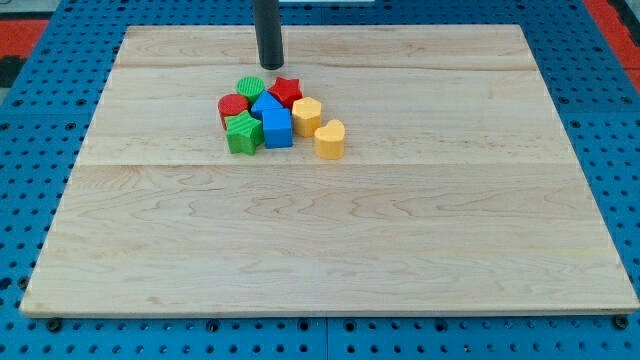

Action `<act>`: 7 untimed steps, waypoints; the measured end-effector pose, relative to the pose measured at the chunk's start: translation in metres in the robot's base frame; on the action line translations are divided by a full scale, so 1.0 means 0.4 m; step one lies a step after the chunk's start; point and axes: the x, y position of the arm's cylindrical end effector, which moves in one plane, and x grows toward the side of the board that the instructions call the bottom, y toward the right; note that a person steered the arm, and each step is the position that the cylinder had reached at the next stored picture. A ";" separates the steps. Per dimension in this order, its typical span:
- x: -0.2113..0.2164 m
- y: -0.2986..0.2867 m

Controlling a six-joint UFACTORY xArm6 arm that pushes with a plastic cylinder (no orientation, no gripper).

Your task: Push the yellow heart to the down

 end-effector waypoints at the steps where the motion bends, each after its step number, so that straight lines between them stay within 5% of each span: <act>1: 0.000 0.000; 5: -0.037 0.004; 7: 0.134 0.315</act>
